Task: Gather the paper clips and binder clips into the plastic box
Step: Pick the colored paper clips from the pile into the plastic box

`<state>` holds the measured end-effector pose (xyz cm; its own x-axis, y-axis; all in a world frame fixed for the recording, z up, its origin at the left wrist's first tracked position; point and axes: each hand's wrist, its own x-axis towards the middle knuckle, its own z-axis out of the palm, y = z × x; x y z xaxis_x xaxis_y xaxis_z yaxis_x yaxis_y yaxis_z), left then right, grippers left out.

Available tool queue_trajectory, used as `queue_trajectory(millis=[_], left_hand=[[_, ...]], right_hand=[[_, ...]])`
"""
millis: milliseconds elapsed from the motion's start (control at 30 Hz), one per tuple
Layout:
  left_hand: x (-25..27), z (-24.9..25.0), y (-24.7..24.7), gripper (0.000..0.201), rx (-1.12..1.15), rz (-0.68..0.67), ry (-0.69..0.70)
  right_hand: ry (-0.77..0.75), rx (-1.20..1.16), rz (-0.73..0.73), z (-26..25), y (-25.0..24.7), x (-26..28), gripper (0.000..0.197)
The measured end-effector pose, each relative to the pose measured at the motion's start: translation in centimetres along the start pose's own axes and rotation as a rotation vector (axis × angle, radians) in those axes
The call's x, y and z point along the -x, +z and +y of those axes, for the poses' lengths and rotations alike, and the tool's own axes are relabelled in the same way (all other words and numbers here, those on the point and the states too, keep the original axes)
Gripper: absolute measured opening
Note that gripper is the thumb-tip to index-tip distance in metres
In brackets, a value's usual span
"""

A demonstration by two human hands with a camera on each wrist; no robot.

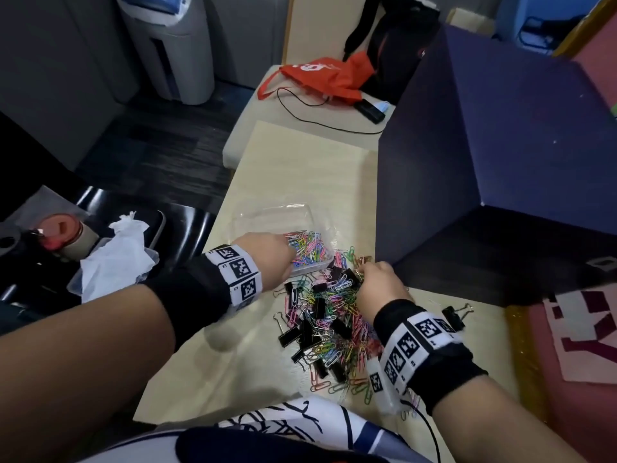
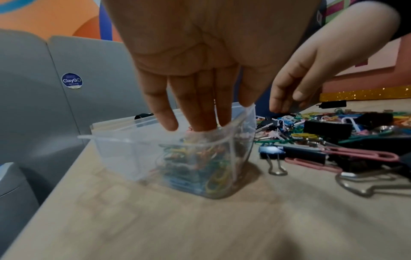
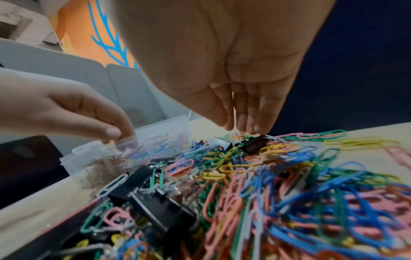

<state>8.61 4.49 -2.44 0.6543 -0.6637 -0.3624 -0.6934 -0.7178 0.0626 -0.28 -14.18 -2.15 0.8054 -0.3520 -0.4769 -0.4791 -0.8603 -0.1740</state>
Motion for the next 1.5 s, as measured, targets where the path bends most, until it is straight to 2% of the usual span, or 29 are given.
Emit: queue_trajectory(millis=[100,167,233,300,400,467,600,733,833,1033,1100,1200,1267,1367,1500], left_hand=[[-0.3,0.4,0.2,0.035,-0.007,0.104,0.034],[-0.5,1.0,0.6,0.038,-0.032,0.047,0.043],[-0.5,1.4,0.6,0.039,-0.055,-0.039,-0.003],[-0.3,1.5,0.5,0.04,-0.055,-0.045,-0.041],[0.0,1.9,0.2,0.037,-0.034,0.073,-0.035],[0.1,2.9,-0.1,0.034,-0.016,0.142,0.014],[-0.1,6.0,-0.5,0.032,-0.024,0.159,0.167],[-0.9,8.5,0.1,0.038,-0.017,0.043,0.27],[-1.3,9.6,1.2,0.052,-0.078,-0.072,0.264],[-2.6,10.7,0.7,0.049,-0.059,-0.067,0.177],[-3.1,10.9,0.3,0.055,-0.04,-0.09,0.144],[-3.7,11.2,-0.1,0.083,-0.085,-0.14,0.155],[-3.8,11.5,-0.4,0.091,-0.132,-0.177,0.147],[-4.0,12.2,-0.7,0.082,-0.122,-0.179,0.103],[-4.1,12.6,-1.1,0.048,-0.11,-0.145,0.051]], right_hand=[[-0.095,0.036,0.005,0.6,0.8,0.1,0.053],[-0.162,0.075,0.013,1.0,1.3,0.0,0.059],[-0.182,0.115,0.044,1.6,1.8,0.1,0.058],[-0.173,0.103,0.068,2.3,2.1,0.2,0.046],[-0.116,0.015,0.105,3.2,2.2,0.5,0.037],[-0.071,-0.076,0.135,3.7,2.1,0.7,0.033],[-0.021,-0.267,0.193,5.1,1.6,1.2,0.029],[0.044,-0.405,0.223,6.7,1.1,1.8,0.02],[0.11,-0.466,0.274,8.4,0.7,2.3,0.014],[0.119,-0.537,0.217,10.9,1.1,2.9,0.008],[0.096,-0.541,0.179,11.2,1.4,2.8,0.01],[0.06,-0.522,0.157,11.6,1.7,2.7,0.023],[0.047,-0.473,0.173,11.8,1.7,2.7,0.033],[0.038,-0.463,0.201,12.2,1.4,2.8,0.033],[-0.003,-0.501,0.228,12.6,1.0,3.1,0.018]])
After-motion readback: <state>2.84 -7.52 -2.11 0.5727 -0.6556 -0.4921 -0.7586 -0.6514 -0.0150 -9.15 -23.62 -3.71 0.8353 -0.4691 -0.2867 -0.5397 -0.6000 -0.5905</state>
